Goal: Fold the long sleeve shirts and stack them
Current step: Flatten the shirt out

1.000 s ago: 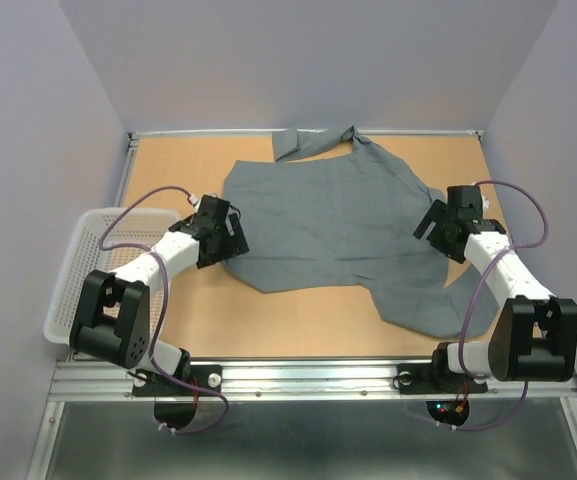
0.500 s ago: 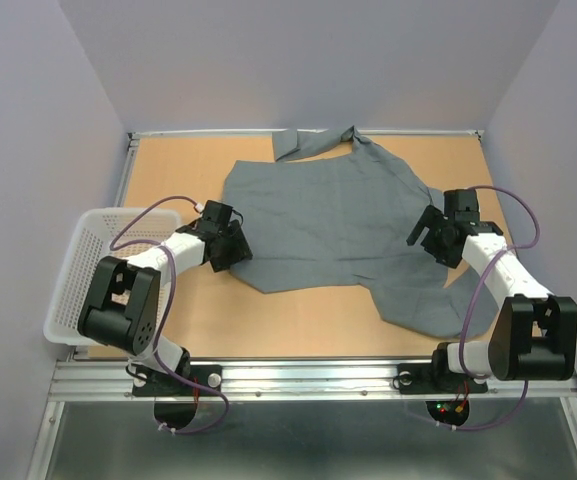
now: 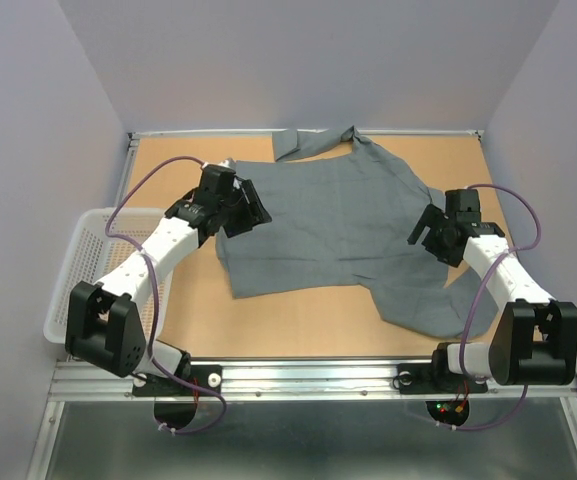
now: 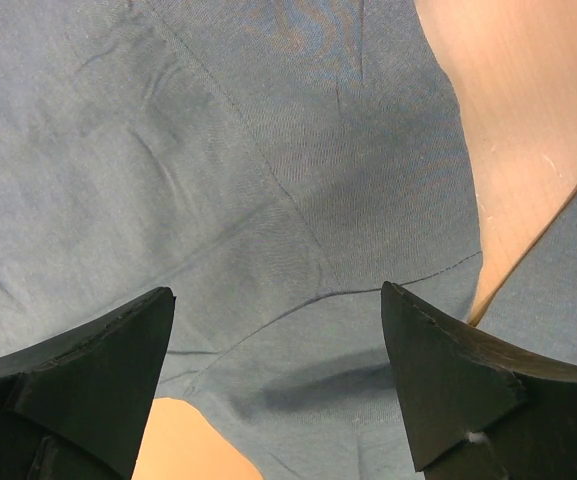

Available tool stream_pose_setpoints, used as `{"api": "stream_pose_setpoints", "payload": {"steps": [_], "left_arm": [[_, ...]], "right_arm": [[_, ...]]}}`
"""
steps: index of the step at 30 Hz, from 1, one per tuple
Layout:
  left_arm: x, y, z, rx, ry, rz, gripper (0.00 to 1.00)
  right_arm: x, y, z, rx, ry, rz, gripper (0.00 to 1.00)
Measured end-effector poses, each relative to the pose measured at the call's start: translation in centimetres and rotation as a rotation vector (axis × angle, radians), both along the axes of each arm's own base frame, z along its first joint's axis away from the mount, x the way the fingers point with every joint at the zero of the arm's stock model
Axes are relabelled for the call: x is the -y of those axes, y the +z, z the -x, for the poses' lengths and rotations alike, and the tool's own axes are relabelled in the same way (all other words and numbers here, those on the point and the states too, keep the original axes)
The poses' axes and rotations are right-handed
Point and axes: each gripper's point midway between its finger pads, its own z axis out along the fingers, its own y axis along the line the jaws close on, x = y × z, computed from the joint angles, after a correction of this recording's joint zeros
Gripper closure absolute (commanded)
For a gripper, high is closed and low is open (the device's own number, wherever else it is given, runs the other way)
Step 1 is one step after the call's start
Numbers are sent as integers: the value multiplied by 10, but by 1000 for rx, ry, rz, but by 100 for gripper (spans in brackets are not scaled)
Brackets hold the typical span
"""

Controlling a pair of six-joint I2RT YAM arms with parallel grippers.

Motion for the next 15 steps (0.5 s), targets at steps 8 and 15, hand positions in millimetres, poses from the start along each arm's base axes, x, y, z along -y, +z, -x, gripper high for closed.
{"api": "stream_pose_setpoints", "payload": {"steps": [8, 15], "left_arm": [[-26, -32, 29, -104, 48, -97, 14], [-79, -91, 76, -276, 146, -189, 14]], "right_arm": [[3, 0, 0, -1, -5, 15, 11], [16, -3, 8, -34, -46, 78, 13]]}}
